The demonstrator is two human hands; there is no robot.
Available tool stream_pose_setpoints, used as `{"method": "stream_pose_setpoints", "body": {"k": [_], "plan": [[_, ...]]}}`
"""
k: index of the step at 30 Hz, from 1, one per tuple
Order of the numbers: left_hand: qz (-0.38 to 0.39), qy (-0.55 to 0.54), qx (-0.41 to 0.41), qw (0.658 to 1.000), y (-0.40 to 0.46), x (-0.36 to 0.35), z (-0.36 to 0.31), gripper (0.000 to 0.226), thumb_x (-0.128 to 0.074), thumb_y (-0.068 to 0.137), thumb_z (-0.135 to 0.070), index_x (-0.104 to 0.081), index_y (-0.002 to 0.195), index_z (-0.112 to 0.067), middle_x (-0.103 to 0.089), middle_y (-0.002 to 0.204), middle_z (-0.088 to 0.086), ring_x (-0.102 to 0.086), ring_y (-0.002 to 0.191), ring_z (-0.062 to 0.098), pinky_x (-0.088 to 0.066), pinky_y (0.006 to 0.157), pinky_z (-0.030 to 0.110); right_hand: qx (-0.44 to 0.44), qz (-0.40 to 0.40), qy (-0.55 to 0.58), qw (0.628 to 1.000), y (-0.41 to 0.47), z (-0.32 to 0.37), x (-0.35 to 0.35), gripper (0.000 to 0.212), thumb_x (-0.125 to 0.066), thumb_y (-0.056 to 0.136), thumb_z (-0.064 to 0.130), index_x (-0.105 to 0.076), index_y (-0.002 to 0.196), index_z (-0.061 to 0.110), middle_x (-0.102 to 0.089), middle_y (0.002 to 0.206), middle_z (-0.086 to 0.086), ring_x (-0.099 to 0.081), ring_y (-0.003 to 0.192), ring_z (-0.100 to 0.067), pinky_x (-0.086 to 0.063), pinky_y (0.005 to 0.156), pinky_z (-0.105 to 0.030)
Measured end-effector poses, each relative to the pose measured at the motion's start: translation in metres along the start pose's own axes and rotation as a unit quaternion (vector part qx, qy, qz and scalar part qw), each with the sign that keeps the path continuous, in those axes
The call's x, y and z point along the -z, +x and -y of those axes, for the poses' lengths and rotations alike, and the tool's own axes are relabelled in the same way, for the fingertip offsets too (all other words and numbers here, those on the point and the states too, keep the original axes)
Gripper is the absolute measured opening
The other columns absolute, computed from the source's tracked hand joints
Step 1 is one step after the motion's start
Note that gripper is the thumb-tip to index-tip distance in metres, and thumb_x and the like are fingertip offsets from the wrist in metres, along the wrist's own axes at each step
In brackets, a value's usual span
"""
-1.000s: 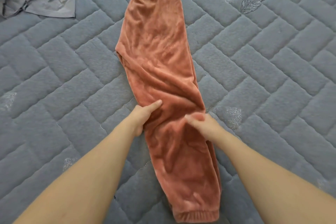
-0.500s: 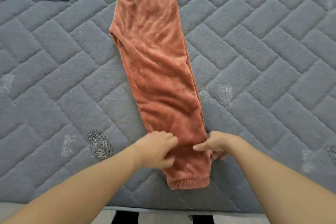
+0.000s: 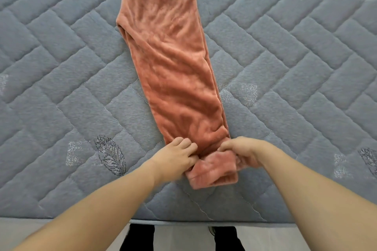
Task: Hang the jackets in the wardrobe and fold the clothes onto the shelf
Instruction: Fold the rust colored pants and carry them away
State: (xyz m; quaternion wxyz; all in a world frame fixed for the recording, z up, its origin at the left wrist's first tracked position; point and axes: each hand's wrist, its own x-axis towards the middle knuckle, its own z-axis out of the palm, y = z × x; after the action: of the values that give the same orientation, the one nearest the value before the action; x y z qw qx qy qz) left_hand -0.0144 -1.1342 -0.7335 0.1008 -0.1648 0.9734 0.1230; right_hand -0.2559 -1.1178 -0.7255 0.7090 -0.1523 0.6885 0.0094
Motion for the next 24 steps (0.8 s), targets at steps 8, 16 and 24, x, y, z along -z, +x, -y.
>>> {"method": "stream_pose_setpoints", "body": {"k": [8, 16, 24], "plan": [[0.294, -0.638, 0.209, 0.680, 0.001, 0.056, -0.001, 0.019, -0.065, 0.074, -0.025, -0.068, 0.090, -0.014, -0.063, 0.081, -0.010, -0.057, 0.079, 0.007, -0.042, 0.073, 0.018, -0.135, 0.182, -0.059, 0.972, -0.038, 0.027, 0.004, 0.029, -0.069, 0.089, 0.025, -0.064, 0.113, 0.009, -0.071, 0.113, -0.006, -0.069, 0.104, -0.017, -0.056, 0.088, -0.033], [0.110, -0.762, 0.323, 0.550, -0.014, 0.092, 0.055, 0.045, -0.073, 0.078, -0.024, -0.062, 0.118, -0.007, -0.066, 0.100, 0.024, -0.061, 0.078, 0.039, -0.043, 0.063, 0.036, -0.050, 0.132, -0.072, 0.987, -0.089, 0.090, 0.011, 0.034, -0.047, 0.099, 0.039, -0.061, 0.081, 0.014, -0.066, 0.059, 0.000, -0.061, 0.046, -0.008, -0.057, 0.056, -0.026], [-0.253, -0.726, 0.413, 0.488, -0.008, 0.102, 0.142, 0.026, -0.058, 0.099, -0.033, -0.062, 0.124, -0.025, -0.071, 0.118, -0.003, -0.068, 0.106, 0.011, -0.054, 0.092, 0.030, 0.105, 0.113, 0.051, 0.987, -0.079, 0.178, 0.005, 0.025, -0.063, 0.081, 0.042, -0.052, 0.080, 0.021, -0.041, 0.066, 0.002, -0.036, 0.057, -0.014, -0.040, 0.059, -0.028]]}}
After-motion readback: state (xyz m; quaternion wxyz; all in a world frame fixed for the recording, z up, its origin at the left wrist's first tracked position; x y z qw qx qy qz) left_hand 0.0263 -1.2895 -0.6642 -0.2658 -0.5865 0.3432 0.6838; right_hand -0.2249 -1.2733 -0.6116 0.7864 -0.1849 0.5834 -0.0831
